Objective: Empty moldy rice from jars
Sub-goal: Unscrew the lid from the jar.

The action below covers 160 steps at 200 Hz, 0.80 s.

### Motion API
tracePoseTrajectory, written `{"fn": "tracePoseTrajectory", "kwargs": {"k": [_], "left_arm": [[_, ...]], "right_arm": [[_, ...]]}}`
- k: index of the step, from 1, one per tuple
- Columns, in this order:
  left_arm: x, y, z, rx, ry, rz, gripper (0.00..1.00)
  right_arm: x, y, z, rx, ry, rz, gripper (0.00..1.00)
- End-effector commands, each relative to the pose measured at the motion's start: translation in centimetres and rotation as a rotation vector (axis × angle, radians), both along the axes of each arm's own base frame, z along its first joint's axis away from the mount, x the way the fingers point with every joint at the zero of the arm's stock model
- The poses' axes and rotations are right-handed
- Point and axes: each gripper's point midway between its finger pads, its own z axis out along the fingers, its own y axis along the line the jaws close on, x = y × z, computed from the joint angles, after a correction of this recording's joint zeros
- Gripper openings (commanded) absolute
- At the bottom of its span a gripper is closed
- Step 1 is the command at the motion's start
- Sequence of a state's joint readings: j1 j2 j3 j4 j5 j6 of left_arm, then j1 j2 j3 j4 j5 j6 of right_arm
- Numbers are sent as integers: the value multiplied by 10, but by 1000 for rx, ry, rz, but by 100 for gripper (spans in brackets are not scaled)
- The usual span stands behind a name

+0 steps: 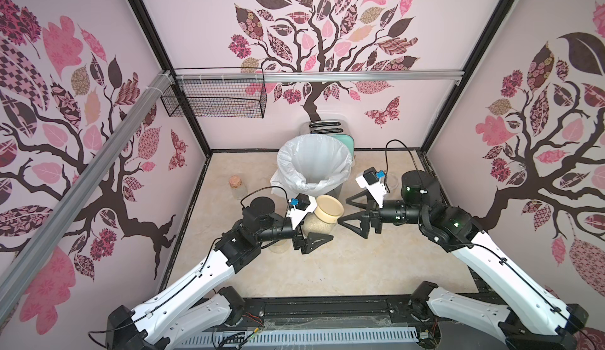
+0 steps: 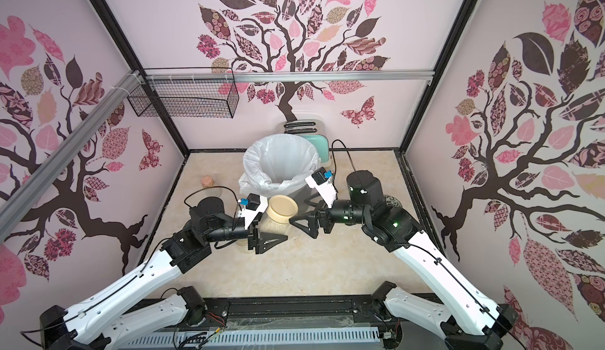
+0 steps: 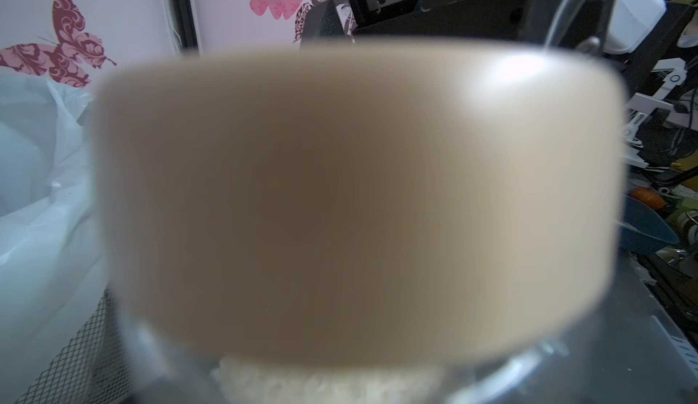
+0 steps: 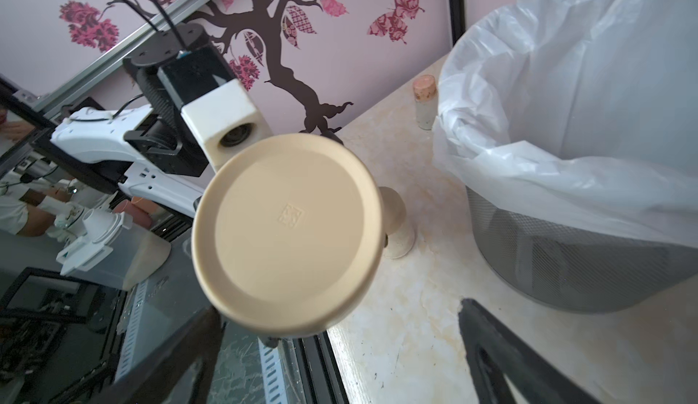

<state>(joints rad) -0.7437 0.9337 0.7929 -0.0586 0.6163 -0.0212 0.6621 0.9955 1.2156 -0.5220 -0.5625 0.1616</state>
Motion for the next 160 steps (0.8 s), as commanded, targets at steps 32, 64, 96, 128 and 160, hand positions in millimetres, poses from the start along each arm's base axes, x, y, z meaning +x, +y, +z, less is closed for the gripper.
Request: {"fn": "tracePoseTrajectory", "kwargs": {"k": [32, 64, 96, 128, 160], "left_arm": [[12, -1, 24, -56, -132, 44, 64], [16, -5, 24, -58, -135, 42, 63], [18, -7, 23, -55, -138, 42, 62], [19, -9, 25, -60, -141, 36, 63], [21, -13, 25, -59, -137, 26, 62]], "right_arm": [[8, 4, 25, 8, 48, -158, 99], [12, 21, 14, -27, 82, -132, 100], [17, 27, 9, -43, 97, -133, 100], [17, 33, 4, -67, 102, -123, 100], [16, 37, 3, -69, 96, -106, 100]]}}
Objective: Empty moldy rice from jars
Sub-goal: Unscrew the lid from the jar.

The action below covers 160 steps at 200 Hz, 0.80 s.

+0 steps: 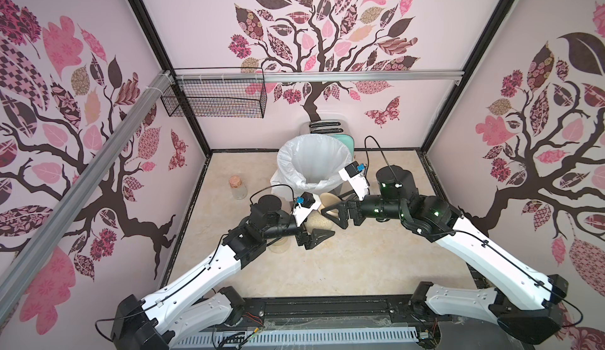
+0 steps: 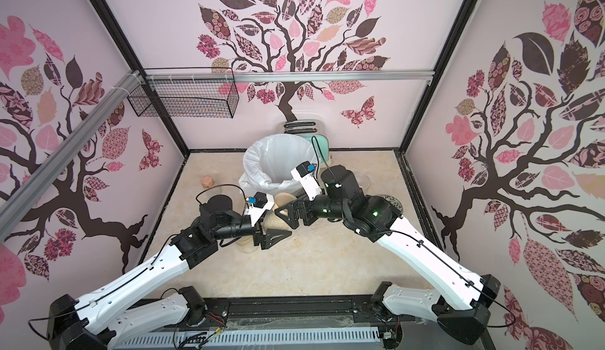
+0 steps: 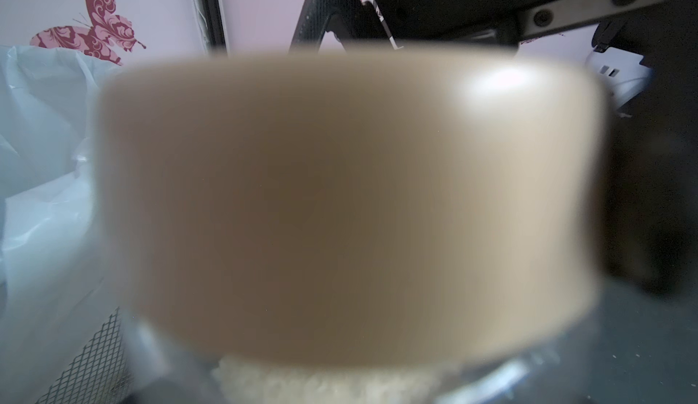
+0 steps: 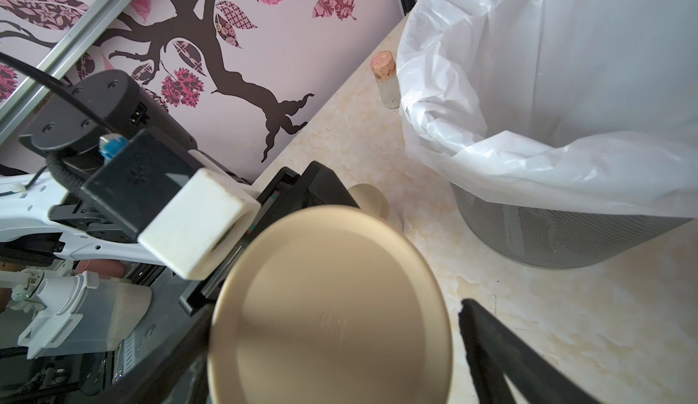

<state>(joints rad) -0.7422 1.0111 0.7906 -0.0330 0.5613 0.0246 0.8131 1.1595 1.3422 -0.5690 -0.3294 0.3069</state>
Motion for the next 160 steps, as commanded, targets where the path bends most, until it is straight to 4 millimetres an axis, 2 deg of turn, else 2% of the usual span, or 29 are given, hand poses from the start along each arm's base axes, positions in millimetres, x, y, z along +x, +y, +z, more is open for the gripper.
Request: {"fn": "tracePoseTrajectory", "kwargs": {"k": [1, 23, 34, 57, 74, 109, 160], "left_arm": [[0, -5, 46, -112, -126, -25, 62], [-1, -7, 47, -116, -123, -34, 62], [-3, -7, 46, -116, -122, -41, 62], [-5, -8, 46, -117, -117, -46, 62], [-7, -7, 48, -122, -115, -52, 61], [-17, -5, 53, -142, -101, -82, 61], [-38, 1, 69, -187, -80, -153, 61]], "right_arm": [[-3, 1, 15, 11, -27, 10, 100], [-2, 2, 13, 1, -39, 19, 98], [-3, 2, 14, 1, -50, 28, 91], [-3, 4, 12, -2, -62, 45, 70], [-4, 4, 9, -8, -77, 56, 63], [-13, 4, 7, -14, -167, 141, 62], [-52, 4, 13, 142, -300, 488, 63]]}}
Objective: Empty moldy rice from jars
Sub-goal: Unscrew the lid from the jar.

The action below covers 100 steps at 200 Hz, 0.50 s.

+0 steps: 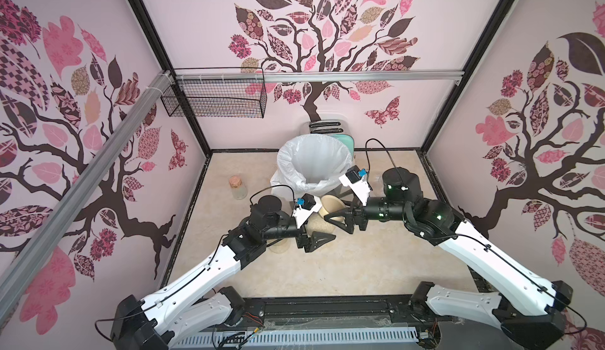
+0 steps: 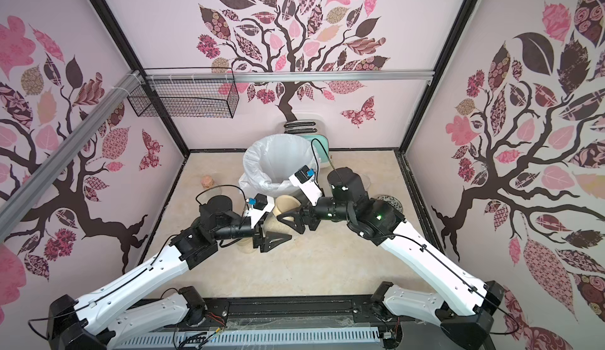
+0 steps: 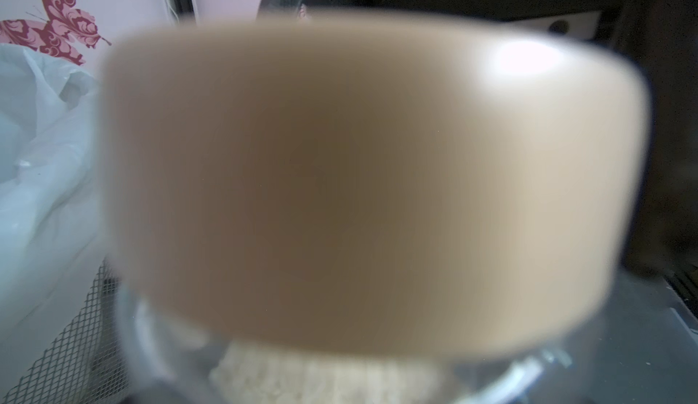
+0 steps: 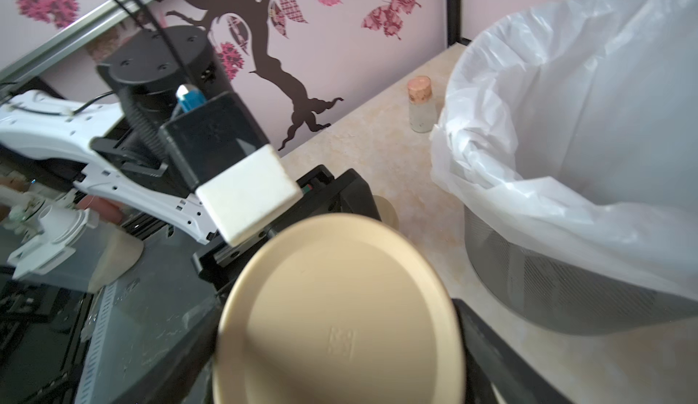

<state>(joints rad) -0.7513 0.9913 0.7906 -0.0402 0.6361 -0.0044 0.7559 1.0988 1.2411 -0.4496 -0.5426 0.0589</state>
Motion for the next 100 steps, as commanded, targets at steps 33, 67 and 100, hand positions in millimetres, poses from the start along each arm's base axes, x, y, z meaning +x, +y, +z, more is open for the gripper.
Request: {"fn": "tracePoseTrajectory", "kwargs": {"k": [33, 67, 100], "left_arm": [[-35, 6, 69, -185, -80, -136, 61], [-43, 9, 79, -199, -84, -170, 61], [-46, 10, 76, -190, -71, -179, 61]], "right_arm": [[-45, 0, 15, 145, -137, 398, 62], [-55, 1, 19, 154, -150, 501, 62], [-50, -3, 28, 160, -207, 487, 63]]}}
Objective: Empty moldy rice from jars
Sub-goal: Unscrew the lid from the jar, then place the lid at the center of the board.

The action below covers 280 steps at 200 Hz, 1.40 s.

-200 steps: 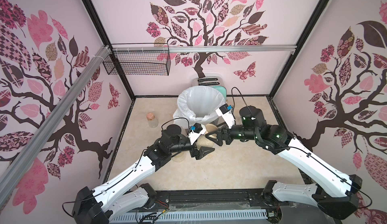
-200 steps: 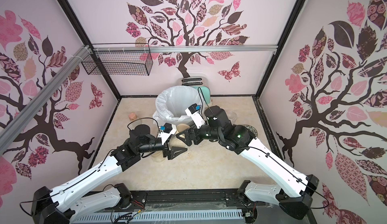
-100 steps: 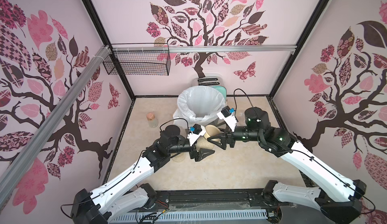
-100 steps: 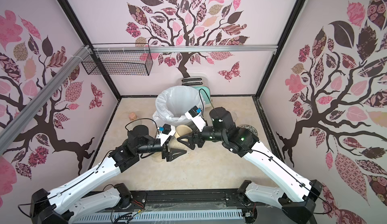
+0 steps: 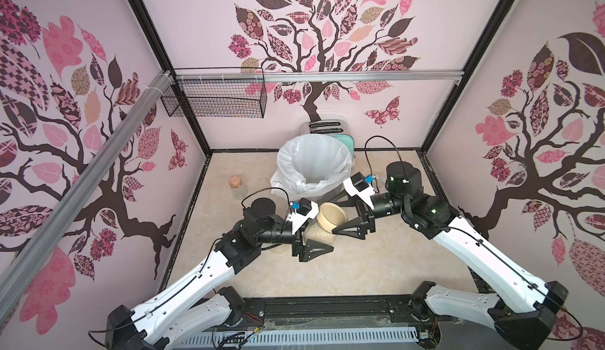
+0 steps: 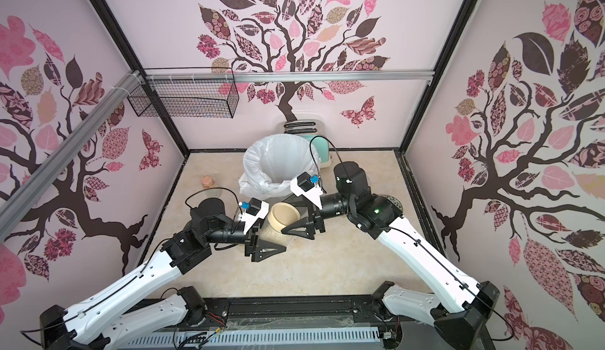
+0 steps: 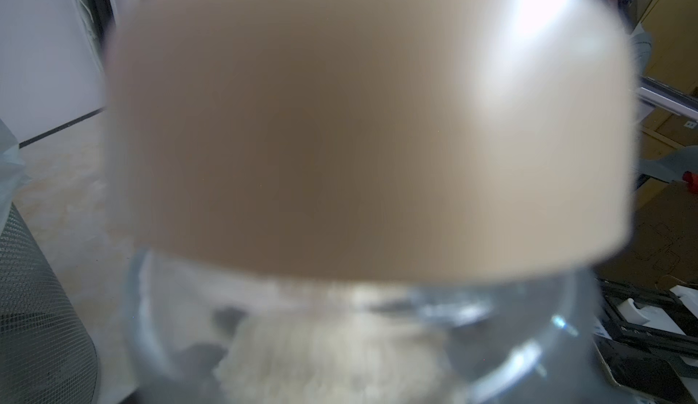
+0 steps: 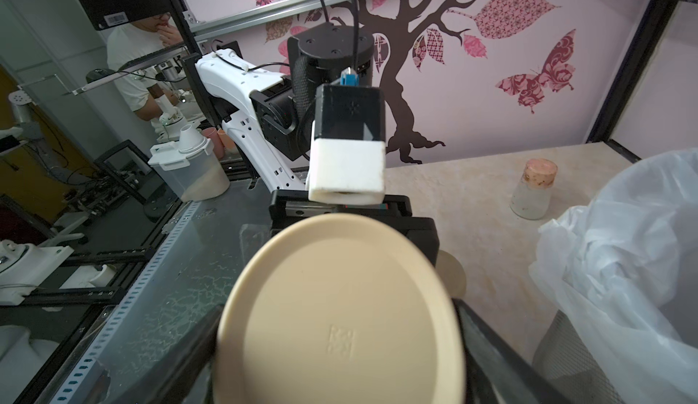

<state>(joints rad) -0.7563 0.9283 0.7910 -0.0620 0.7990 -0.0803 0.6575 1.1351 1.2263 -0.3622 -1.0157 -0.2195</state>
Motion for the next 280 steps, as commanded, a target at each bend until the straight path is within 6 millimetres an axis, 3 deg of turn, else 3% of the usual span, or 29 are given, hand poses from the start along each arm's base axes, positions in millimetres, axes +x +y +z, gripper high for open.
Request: {"fn": "tracePoseTrajectory", "kwargs": {"k": [1, 41, 99, 159, 191, 221, 254, 280], "left_arm": [[-8, 5, 57, -140, -130, -20, 61], [-10, 7, 60, -151, -136, -15, 61], [-7, 8, 60, -146, -147, 2, 61], [0, 12, 56, -133, -152, 50, 61], [5, 16, 56, -127, -161, 78, 61], [11, 19, 56, -121, -179, 105, 61], [15, 19, 58, -117, -199, 120, 61], [17, 18, 58, -114, -206, 126, 62]], "right_arm": [[-14, -7, 9, 19, -24, 72, 63], [-5, -18, 23, 58, -69, 39, 63], [7, -20, 17, 27, -58, -33, 65], [42, -55, 14, 24, -14, -295, 65], [59, -67, -13, -30, 41, -455, 65], [80, -87, -51, -67, 92, -673, 64], [99, -113, -113, -127, 223, -900, 68], [106, -127, -161, -135, 319, -1020, 65]]}}
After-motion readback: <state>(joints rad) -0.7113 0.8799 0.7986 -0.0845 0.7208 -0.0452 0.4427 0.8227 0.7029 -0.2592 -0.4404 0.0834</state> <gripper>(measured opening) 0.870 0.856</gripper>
